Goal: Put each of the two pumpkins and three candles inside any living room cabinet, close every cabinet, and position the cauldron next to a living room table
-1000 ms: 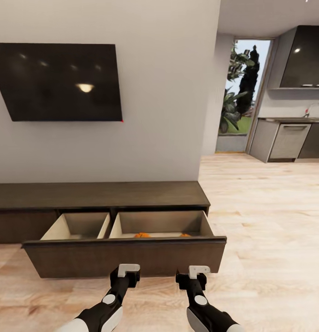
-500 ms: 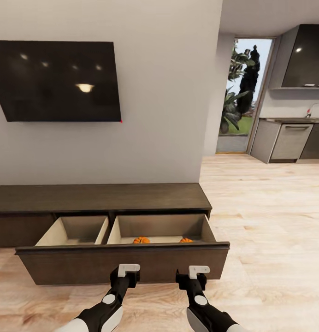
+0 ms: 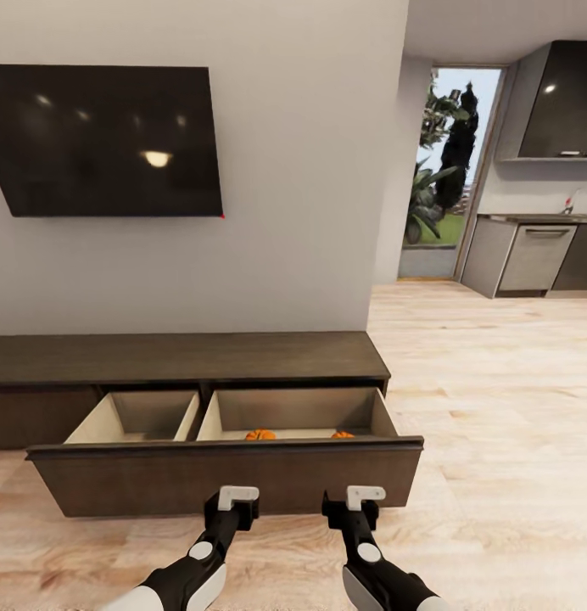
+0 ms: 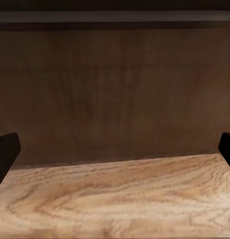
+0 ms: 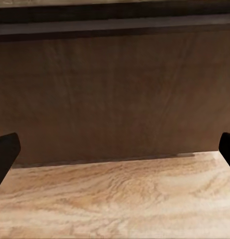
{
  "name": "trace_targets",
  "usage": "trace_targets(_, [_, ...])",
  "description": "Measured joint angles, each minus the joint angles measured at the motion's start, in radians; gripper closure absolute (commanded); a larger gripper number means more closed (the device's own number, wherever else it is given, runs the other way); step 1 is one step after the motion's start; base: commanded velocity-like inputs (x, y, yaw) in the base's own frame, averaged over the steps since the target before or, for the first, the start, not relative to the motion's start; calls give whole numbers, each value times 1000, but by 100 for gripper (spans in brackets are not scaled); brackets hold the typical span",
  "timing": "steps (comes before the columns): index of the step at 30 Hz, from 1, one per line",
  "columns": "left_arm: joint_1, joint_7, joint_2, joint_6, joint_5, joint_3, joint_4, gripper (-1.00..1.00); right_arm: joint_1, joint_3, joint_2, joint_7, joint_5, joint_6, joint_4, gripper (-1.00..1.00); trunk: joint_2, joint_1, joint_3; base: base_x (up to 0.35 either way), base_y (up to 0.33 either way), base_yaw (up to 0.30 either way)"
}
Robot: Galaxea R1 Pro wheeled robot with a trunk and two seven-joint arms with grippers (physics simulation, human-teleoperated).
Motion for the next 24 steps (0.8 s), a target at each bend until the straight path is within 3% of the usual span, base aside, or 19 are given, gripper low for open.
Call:
trace_targets(5, [0,-5,0,2,0,0,0,-100,1,2,-1,0,2,-21,2,-100,-35,19,-16,0,0,0])
trace_targets(14, [0,-4,1,2,2,1,-1,-100,0,2,-1,0,-5,-24,9,-100,-35,19,-16,8,0,0])
trace_targets(24, [0,-4,1,2,0,1,0,-100,0,2,-1,0,-6,-23,12,-100,-35,19,-16,251,0,0])
